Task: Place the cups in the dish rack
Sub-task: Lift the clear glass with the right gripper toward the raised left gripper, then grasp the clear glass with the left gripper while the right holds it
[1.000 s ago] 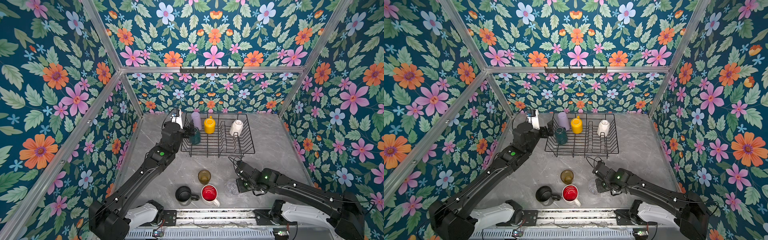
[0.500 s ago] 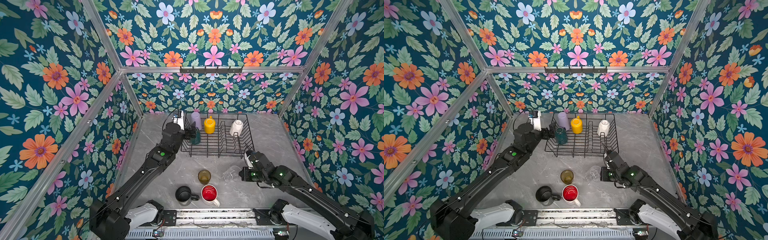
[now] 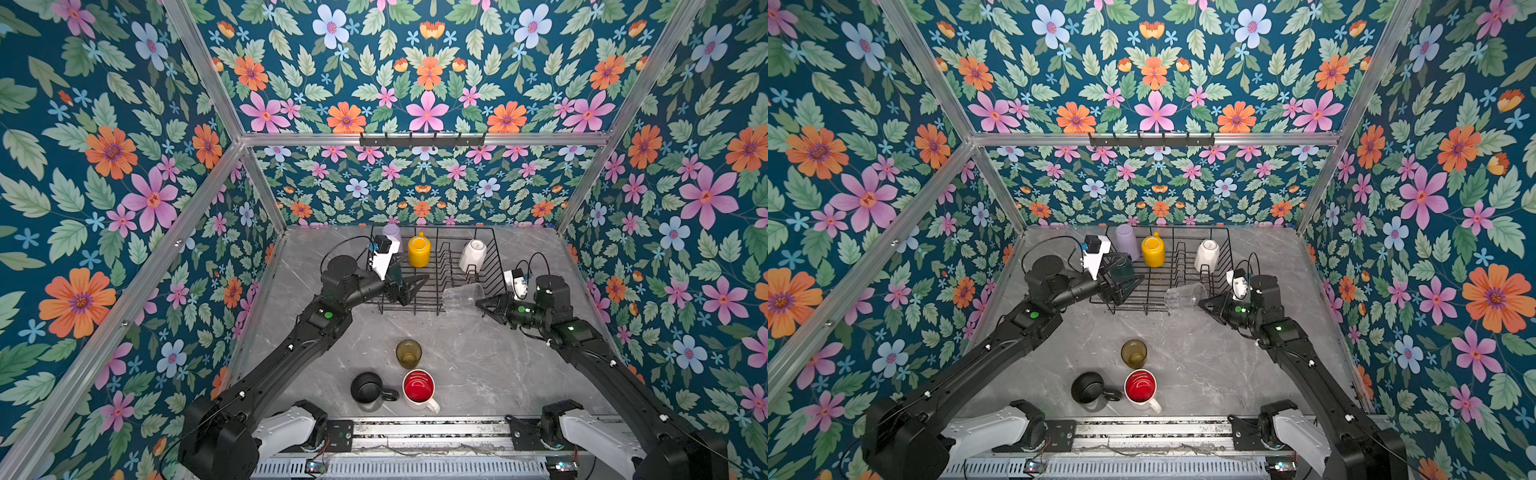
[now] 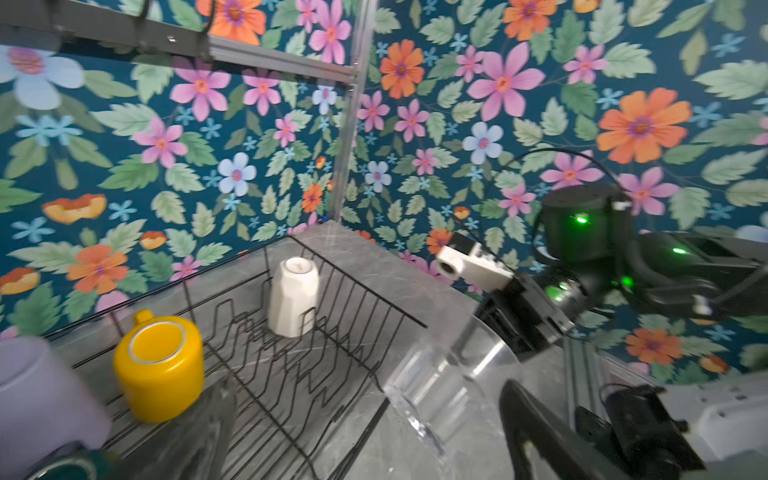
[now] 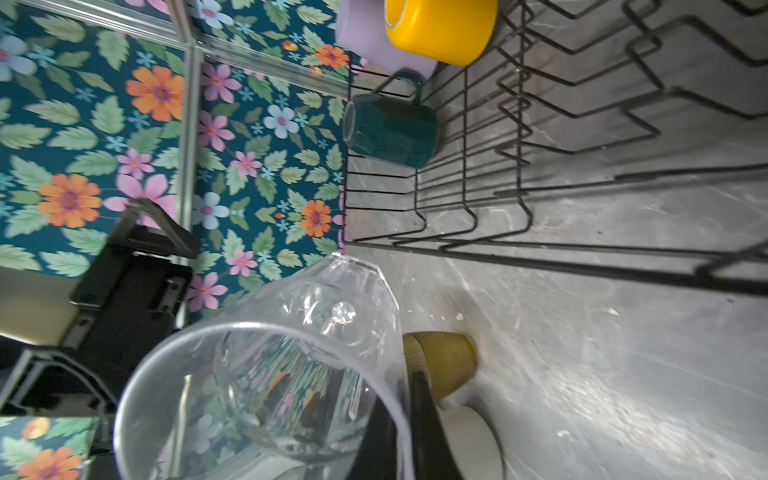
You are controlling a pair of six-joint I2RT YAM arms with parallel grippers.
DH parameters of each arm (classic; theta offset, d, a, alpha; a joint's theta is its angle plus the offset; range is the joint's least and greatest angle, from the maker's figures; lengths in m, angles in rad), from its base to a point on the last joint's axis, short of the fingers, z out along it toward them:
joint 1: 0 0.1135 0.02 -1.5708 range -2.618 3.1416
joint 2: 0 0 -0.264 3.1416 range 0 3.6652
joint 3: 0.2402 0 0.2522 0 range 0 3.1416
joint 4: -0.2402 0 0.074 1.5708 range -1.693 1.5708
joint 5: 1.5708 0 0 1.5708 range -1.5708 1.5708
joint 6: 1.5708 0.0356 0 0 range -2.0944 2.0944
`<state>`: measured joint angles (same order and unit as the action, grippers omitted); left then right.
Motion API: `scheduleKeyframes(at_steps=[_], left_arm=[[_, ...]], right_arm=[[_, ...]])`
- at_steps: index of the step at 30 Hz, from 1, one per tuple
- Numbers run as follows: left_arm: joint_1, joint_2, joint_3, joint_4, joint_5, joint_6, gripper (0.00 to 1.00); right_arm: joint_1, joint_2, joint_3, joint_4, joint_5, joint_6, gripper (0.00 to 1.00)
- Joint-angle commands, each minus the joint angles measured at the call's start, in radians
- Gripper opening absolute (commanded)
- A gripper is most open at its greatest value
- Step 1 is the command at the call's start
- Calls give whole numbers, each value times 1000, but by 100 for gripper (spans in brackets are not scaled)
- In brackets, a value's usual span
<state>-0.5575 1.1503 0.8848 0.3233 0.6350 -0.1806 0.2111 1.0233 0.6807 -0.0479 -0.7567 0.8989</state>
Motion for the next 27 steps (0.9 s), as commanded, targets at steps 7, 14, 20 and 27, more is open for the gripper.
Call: scheduleKeyframes(at_steps=[7, 14, 20, 27], left_arm=[[1, 23, -22, 149, 317, -17, 100], [1, 46, -20, 167, 364, -16, 100], [1, 72, -7, 187, 382, -28, 100], [1, 97, 11, 197, 399, -40, 100]], right_arm=[[-10, 111, 14, 473, -237, 216, 0], [-9, 110, 10, 561, -276, 257, 0], [3, 99, 13, 579, -283, 263, 0], [57, 110, 36, 595, -285, 256, 0]])
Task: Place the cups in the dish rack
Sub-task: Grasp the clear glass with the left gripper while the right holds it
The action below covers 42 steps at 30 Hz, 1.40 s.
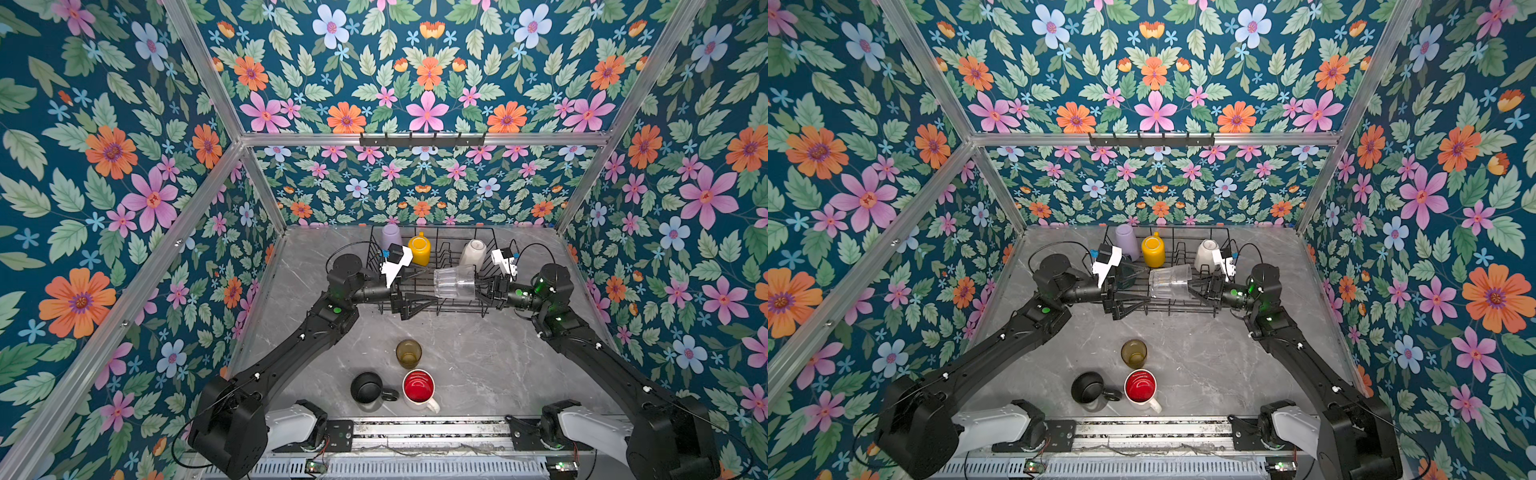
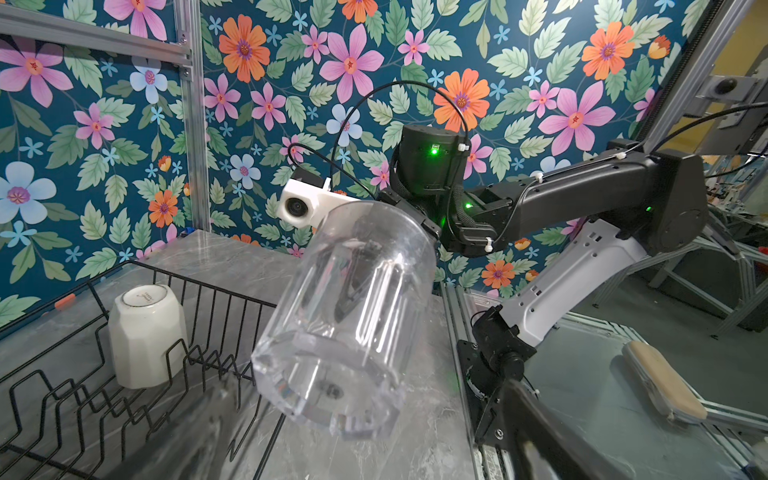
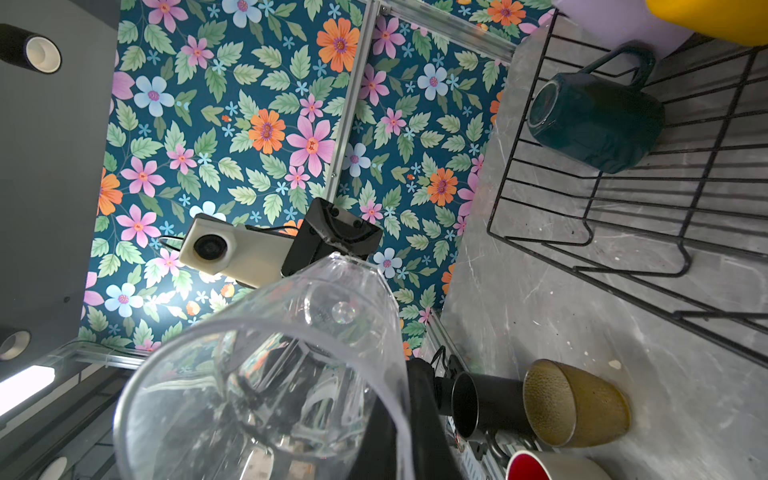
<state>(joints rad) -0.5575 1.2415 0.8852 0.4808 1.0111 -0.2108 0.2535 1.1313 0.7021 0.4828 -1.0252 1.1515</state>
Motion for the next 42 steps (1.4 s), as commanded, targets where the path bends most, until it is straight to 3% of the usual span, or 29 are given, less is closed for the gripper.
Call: scheduleKeyframes(at_steps=[1, 10, 22, 34, 42], left_arm=[[1, 8, 11, 43, 27, -14, 100], [1, 30, 12, 108, 58, -58, 100], [0, 61, 23, 216, 93, -133, 98], [-4, 87, 26, 265, 119, -178, 97], [-5, 93, 32, 284, 133, -196, 86]], right_arm=[[22, 6, 18, 66, -16, 2, 0], [87, 57, 56, 117, -16, 14, 0], [125, 125, 39, 325, -26, 131, 0], [144, 139, 55, 337, -22, 137, 0], [151, 154, 62, 355, -22, 148, 0]])
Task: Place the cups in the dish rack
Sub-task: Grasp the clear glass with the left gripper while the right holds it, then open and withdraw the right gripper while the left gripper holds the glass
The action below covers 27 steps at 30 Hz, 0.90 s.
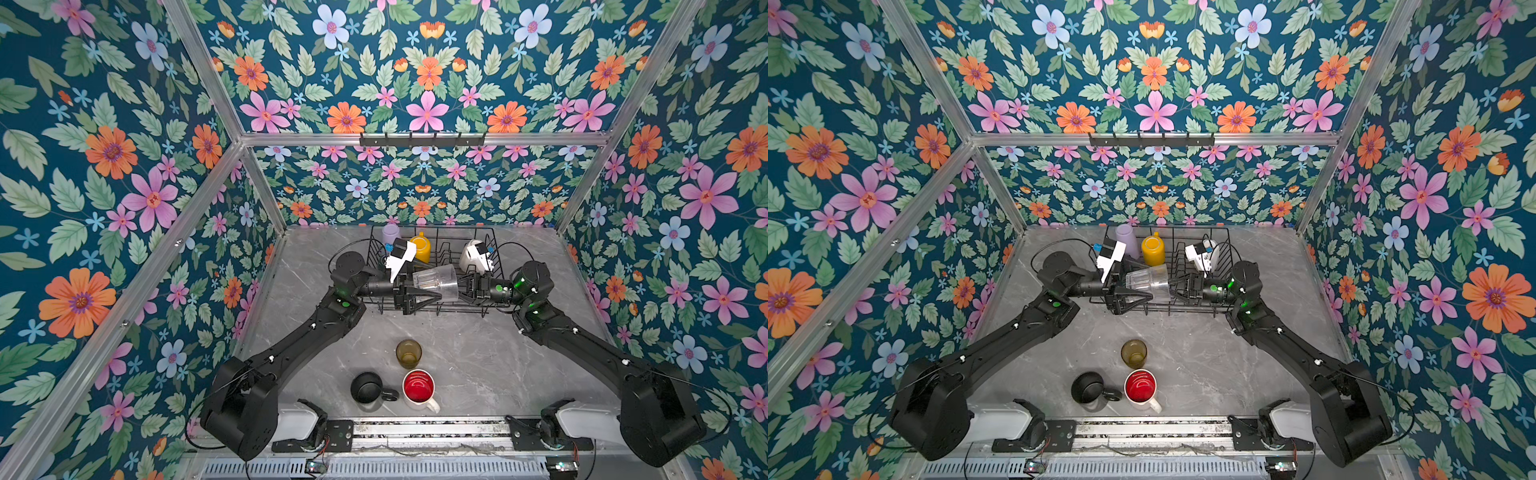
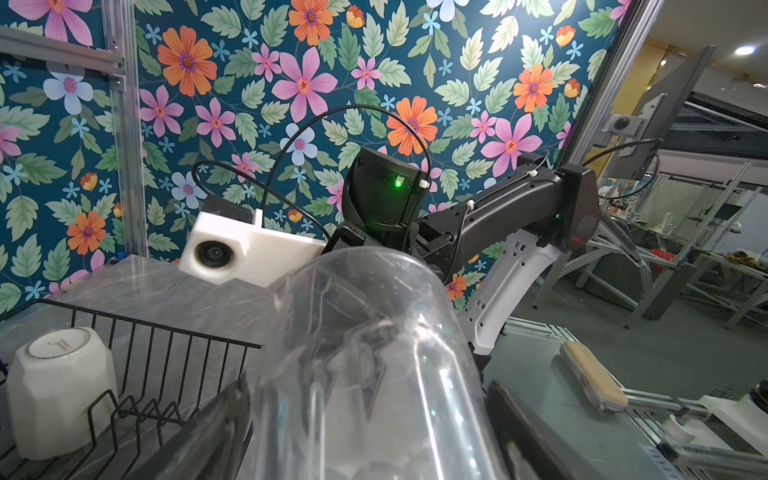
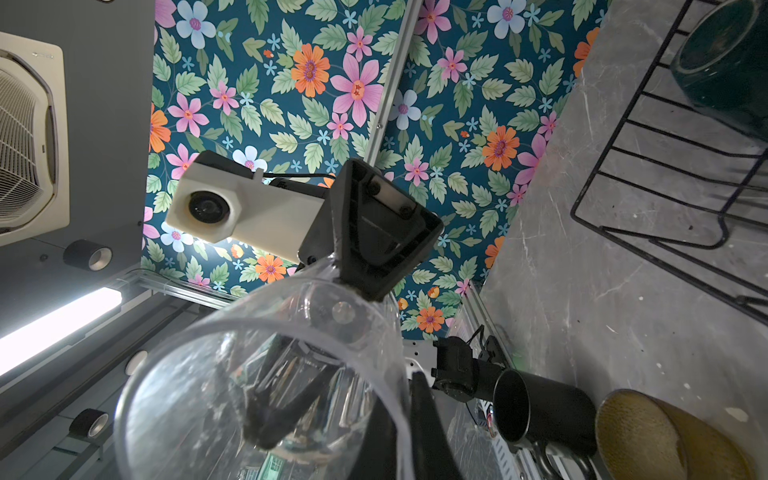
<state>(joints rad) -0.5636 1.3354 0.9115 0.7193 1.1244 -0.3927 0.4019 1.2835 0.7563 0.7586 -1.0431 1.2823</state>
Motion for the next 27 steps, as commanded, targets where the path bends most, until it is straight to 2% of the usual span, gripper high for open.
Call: scheduleKeyframes(at_steps=[1, 11, 18, 27], left_arm=[[1, 1, 6, 47, 21, -15, 84], [1, 2, 7, 47, 30, -18, 72], [0, -4, 4, 41, 29, -19, 53], [0, -10, 19, 32, 20, -17, 7]], right_arm=[[3, 2, 8, 79, -3, 18, 0], [5, 3, 16, 91, -3, 27, 0], [4, 2, 21, 76, 8, 17, 0], [4, -11, 17, 46, 20, 1, 1]])
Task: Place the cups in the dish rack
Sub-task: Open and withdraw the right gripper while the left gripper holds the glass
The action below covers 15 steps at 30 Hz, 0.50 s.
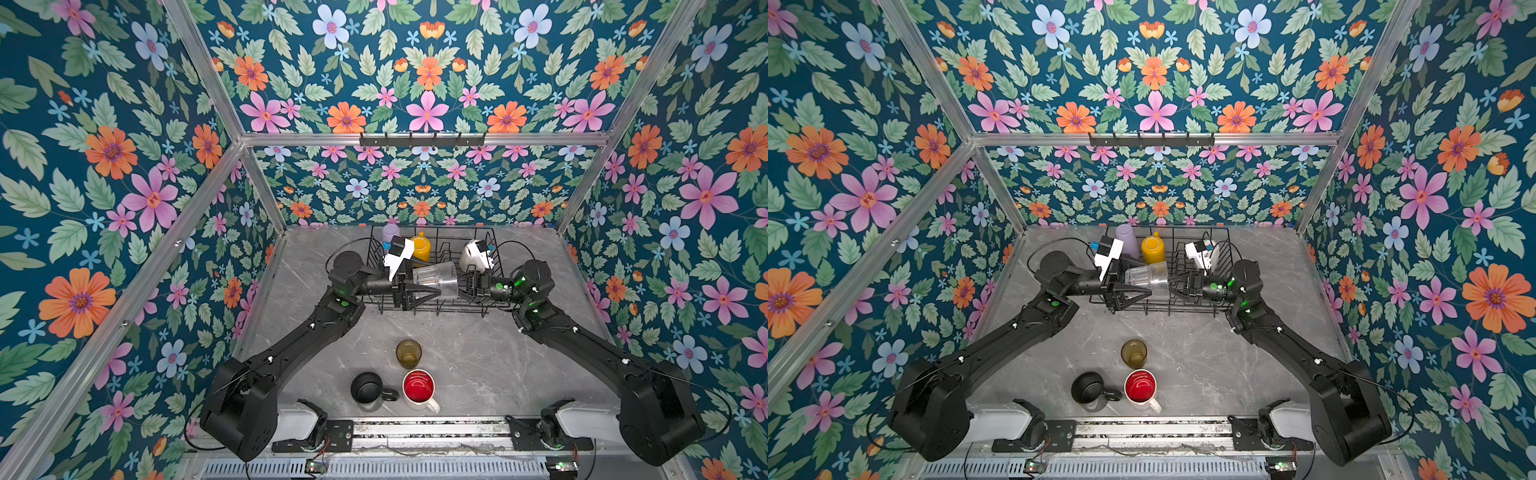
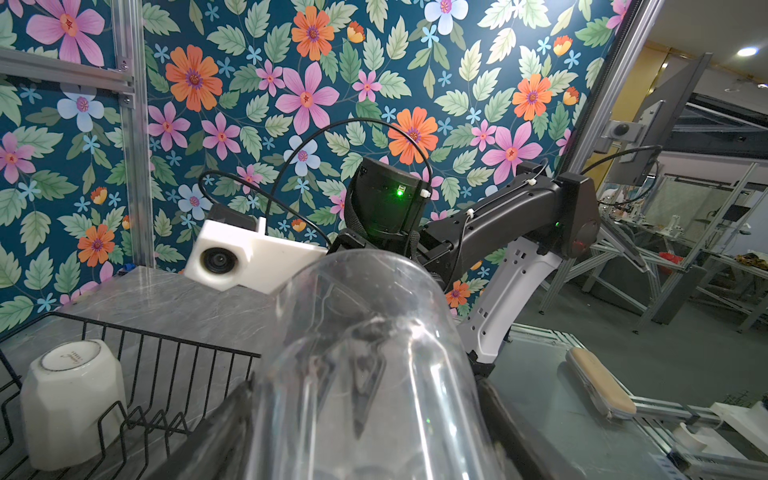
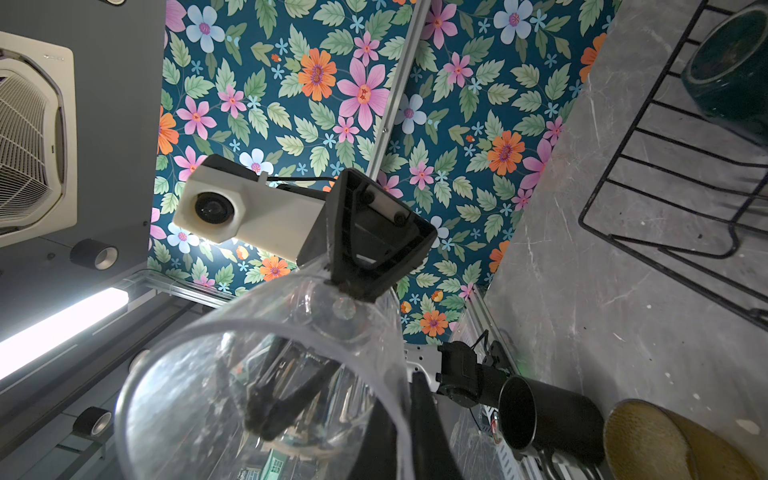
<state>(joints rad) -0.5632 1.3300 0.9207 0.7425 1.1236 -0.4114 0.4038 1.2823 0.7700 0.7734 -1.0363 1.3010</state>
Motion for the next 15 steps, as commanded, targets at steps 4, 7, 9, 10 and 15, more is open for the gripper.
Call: scheduleKeyframes(at_steps=[4, 7, 9, 10, 15], left_arm=[[0, -8, 18, 3, 13, 11, 0], [0, -8, 32, -29, 5, 26, 0], [0, -5, 53, -92, -12, 59, 0], [0, -6, 63, -126, -22, 78, 0], [0, -15, 94, -209, -60, 131, 0]], right_arm=[[2, -21, 3, 18, 15, -23, 6], [2, -33, 0, -12, 23, -39, 11], [2, -45, -4, -37, 30, -54, 18], [2, -48, -7, -46, 33, -59, 21], [3, -82, -17, -137, 52, -111, 35]])
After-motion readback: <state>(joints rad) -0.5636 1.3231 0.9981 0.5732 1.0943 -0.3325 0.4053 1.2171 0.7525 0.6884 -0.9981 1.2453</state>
